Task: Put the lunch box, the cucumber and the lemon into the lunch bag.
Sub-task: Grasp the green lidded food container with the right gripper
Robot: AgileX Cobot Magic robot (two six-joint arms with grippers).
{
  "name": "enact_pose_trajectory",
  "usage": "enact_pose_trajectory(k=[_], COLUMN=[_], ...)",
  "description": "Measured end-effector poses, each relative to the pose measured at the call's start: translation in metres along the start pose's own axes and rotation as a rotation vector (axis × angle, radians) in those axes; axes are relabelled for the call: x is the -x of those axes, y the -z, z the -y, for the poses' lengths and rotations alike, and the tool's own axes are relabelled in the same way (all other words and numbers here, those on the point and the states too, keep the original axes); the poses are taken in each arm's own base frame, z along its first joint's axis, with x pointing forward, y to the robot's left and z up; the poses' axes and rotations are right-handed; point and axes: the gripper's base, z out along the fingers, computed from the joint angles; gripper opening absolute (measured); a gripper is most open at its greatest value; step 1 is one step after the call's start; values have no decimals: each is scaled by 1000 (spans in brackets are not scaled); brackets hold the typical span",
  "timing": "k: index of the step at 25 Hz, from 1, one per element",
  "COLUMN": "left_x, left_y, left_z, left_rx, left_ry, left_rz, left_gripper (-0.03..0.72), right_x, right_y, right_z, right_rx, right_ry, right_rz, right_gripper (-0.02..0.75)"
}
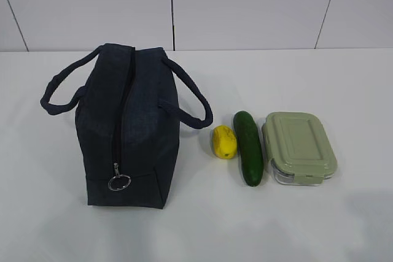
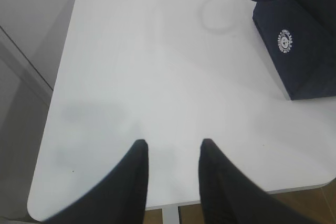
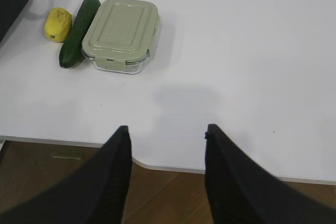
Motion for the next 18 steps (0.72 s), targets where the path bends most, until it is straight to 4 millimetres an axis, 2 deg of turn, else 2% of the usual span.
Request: enact_pose_trajectory(k=[18], left_x=[0], left_y=[0], left_z=[0], left_rx=[0], left_ry=[0], left_rz=[0], left_gripper=[237], right_x=[0], right_y=[0], right_z=[0], right_rx=[0], right_ry=[0], right_rz=[0], right_gripper=[354])
